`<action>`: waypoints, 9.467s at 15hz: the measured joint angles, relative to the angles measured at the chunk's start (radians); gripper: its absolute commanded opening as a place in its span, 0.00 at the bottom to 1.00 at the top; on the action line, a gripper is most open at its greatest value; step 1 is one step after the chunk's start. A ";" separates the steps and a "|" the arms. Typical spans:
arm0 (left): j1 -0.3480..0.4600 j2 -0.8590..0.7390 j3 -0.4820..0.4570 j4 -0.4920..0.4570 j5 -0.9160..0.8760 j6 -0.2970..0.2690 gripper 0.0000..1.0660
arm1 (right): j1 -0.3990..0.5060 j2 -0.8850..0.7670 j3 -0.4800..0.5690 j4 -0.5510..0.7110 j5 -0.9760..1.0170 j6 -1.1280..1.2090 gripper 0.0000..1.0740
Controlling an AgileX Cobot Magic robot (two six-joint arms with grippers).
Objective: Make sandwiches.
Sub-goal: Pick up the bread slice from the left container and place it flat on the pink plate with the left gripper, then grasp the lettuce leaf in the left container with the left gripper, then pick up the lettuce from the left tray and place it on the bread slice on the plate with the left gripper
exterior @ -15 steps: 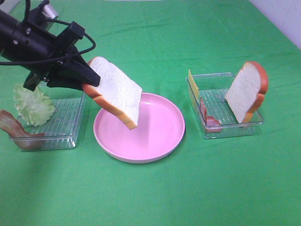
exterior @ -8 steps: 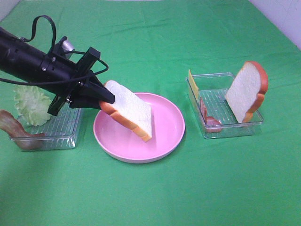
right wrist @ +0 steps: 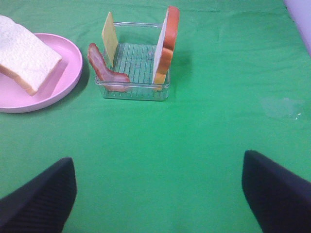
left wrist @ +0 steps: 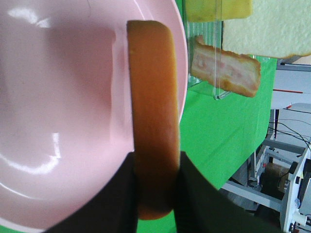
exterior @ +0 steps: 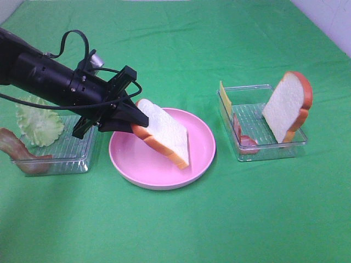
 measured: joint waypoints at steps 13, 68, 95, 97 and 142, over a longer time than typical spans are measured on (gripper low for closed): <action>-0.027 0.034 0.000 -0.057 -0.015 0.018 0.31 | 0.000 0.000 0.000 0.000 0.000 0.000 0.81; 0.170 0.288 -0.683 1.289 0.435 -0.741 0.32 | 0.000 0.000 0.000 0.000 0.000 0.000 0.81; 0.170 0.056 -0.684 0.738 0.435 -0.497 0.00 | 0.000 0.000 0.000 0.000 0.000 0.000 0.81; 0.167 0.047 -0.684 0.608 0.435 -0.415 0.00 | 0.000 0.000 0.000 0.000 0.000 0.000 0.81; -0.061 0.050 -0.149 0.211 -0.072 0.102 0.68 | 0.000 0.000 0.000 0.000 0.000 0.000 0.81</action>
